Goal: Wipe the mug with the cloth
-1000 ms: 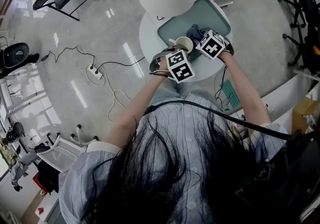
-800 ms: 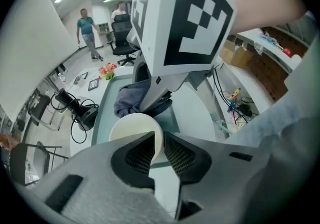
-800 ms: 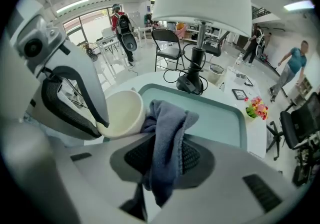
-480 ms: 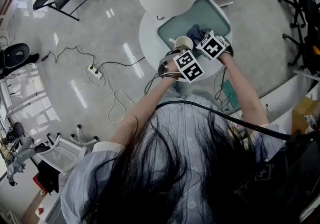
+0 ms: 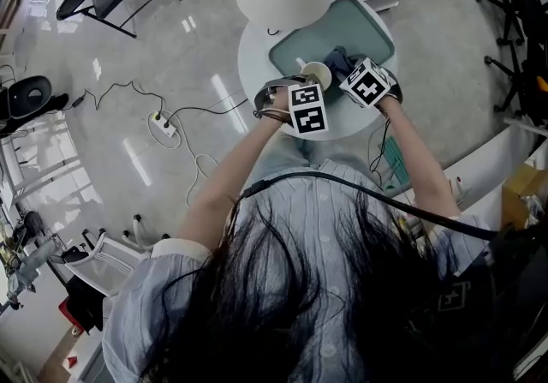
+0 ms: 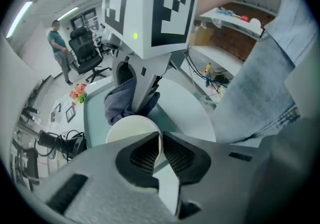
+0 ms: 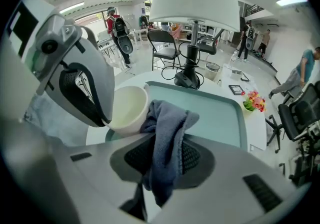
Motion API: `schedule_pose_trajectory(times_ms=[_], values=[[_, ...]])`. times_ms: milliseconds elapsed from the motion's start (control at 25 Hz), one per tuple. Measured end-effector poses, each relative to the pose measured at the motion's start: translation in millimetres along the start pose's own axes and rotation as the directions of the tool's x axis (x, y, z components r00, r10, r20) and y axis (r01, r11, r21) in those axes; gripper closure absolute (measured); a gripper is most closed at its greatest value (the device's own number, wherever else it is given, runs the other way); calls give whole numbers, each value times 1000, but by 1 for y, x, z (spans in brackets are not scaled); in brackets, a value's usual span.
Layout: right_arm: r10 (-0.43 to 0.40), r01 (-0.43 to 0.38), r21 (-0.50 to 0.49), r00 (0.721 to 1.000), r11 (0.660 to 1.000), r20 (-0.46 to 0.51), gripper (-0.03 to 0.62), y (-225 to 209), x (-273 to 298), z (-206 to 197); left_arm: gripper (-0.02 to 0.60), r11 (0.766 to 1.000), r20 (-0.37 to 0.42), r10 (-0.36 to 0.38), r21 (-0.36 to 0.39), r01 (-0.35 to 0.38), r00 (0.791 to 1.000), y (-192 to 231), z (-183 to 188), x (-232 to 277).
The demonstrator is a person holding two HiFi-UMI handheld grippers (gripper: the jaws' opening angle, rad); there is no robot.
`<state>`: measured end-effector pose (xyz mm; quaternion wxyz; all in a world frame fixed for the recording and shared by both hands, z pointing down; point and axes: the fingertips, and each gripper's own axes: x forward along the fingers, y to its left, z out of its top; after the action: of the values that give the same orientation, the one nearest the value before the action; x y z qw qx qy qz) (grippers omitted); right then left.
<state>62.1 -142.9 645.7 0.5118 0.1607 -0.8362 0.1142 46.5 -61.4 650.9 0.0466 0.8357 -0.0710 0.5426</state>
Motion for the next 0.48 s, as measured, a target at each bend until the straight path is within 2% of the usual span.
schedule_pose_trajectory(times_ms=[160,320,480], values=[[-1,1,-26,1000,1000,-2,500,0,-2,0,541,984,-23,-70,164,72,997,-5,-8,-4],[-3,3,-54,1000,999,-6,500,1,-3,3,541,946,-50,-101,305,112,994,-8,-14,-7],[-5,2,-101,1000,995,-23,500,0,-2,5,541,901,-83,-128,406,151,988,-9,-19,-7]])
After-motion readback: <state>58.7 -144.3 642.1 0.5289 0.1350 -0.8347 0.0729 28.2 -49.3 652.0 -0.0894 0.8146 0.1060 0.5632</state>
